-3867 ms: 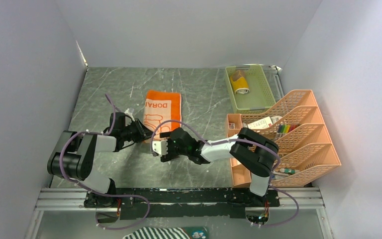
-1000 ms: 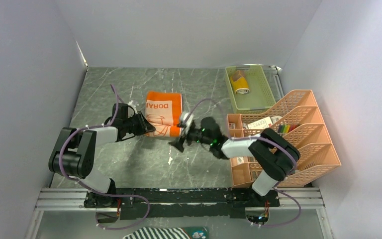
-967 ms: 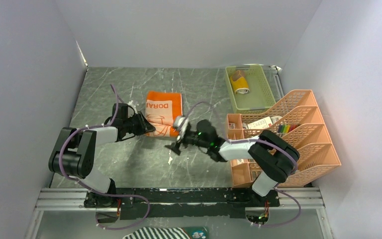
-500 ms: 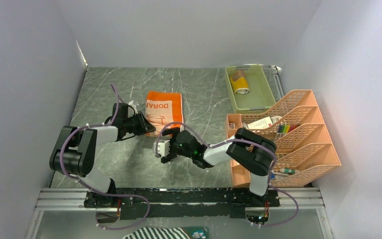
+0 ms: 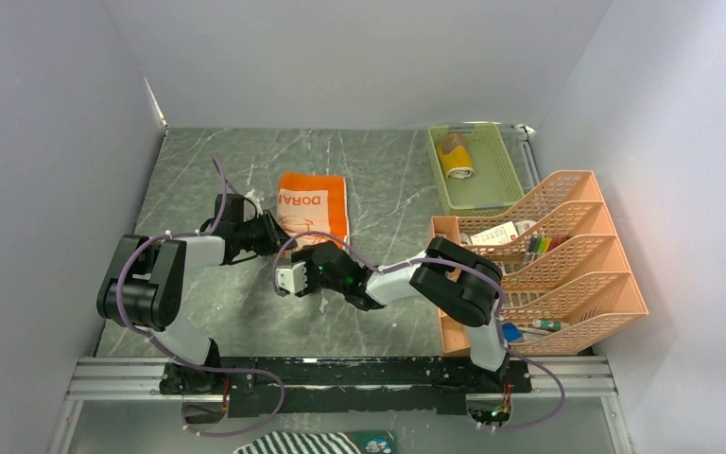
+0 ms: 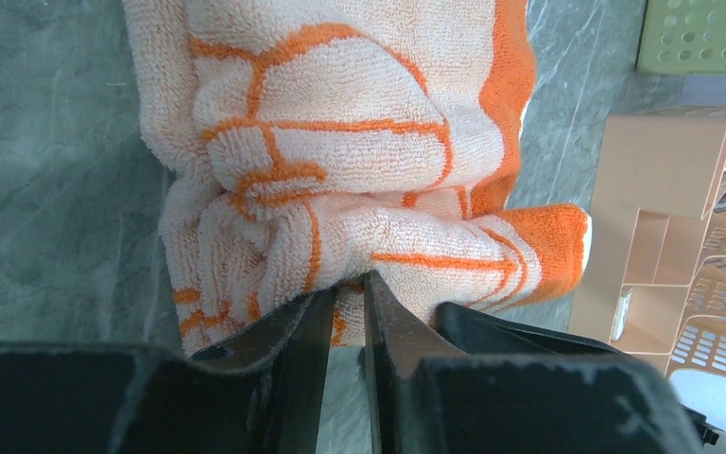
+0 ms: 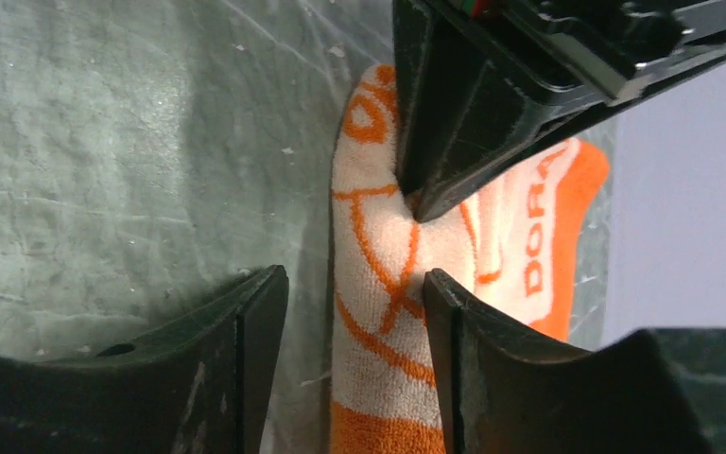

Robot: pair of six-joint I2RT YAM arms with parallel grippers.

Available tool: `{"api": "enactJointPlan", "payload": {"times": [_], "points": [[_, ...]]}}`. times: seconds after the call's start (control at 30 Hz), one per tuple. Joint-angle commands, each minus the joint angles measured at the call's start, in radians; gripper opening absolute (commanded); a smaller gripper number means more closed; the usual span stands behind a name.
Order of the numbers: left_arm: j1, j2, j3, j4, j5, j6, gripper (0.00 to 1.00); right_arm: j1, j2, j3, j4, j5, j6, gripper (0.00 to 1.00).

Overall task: Roll the towels
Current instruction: Roll the towel at the center of the board.

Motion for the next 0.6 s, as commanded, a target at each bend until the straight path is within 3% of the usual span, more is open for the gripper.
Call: {"api": "enactJointPlan", "payload": {"times": [0.0,0.13,0.27,0.43,0.57], "points": [[0.000,0.037,-0.001,-0.042,-0.052,0.021,0.31,-0.004,0.035,0.041,-0.151,0.002,0.027,0.50],[0.000,0.035,0.006,-0.051,-0.050,0.021,0.31,-0.033,0.038,0.086,-0.251,-0.074,0.116,0.35],[0.007,0.002,0.018,-0.100,-0.049,0.022,0.32,-0.098,0.041,0.191,-0.452,-0.228,0.220,0.00],[0.100,-0.231,-0.035,-0.157,-0.008,-0.034,0.36,-0.153,-0.011,0.204,-0.553,-0.463,0.343,0.00],[0.137,-0.436,-0.006,-0.298,-0.026,-0.028,0.39,-0.174,-0.056,0.221,-0.629,-0.644,0.455,0.00]]}}
